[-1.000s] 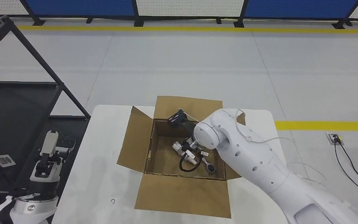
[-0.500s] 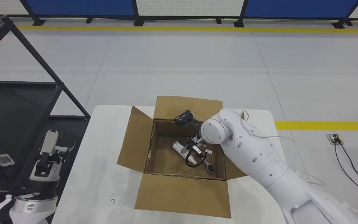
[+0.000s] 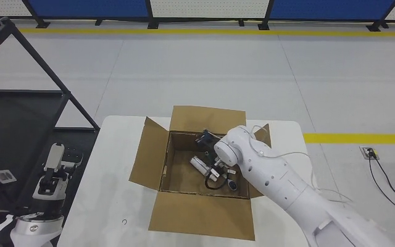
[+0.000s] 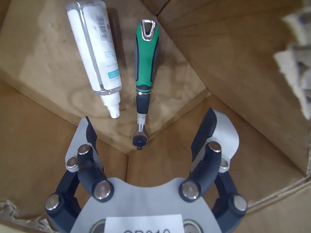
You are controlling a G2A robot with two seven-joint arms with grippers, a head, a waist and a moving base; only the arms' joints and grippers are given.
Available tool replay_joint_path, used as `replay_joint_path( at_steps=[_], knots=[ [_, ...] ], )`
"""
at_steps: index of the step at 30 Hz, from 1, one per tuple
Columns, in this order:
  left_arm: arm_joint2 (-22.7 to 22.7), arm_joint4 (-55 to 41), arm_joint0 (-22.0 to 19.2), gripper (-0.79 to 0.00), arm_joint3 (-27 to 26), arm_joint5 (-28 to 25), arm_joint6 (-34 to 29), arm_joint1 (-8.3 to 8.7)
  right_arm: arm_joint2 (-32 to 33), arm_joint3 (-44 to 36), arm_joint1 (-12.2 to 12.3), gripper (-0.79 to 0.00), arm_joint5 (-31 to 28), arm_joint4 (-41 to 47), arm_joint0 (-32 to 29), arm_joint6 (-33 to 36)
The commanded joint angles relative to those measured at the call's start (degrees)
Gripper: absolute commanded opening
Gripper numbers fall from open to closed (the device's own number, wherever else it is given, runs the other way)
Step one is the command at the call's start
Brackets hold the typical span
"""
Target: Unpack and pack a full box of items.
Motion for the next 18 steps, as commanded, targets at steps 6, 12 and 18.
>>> replay_joint_path(
  at_steps=[6, 12, 18],
  knots=[
    [0.0, 0.0, 0.0, 0.000, 0.0, 0.0, 0.0, 0.00, -1.0, 4.9, -1.9, -0.068, -0.9, -0.5, 0.4, -0.7],
    [0.0, 0.0, 0.0, 0.000, 0.0, 0.0, 0.0, 0.00, -1.3, 8.3, -3.3, -0.182, -0.8, -1.1, 0.3, -2.3],
    [0.0, 0.0, 0.0, 0.000, 0.0, 0.0, 0.0, 0.00, -1.2, 10.6, -4.4, -0.394, -1.3, -1.3, 0.5, -2.9]
  ],
)
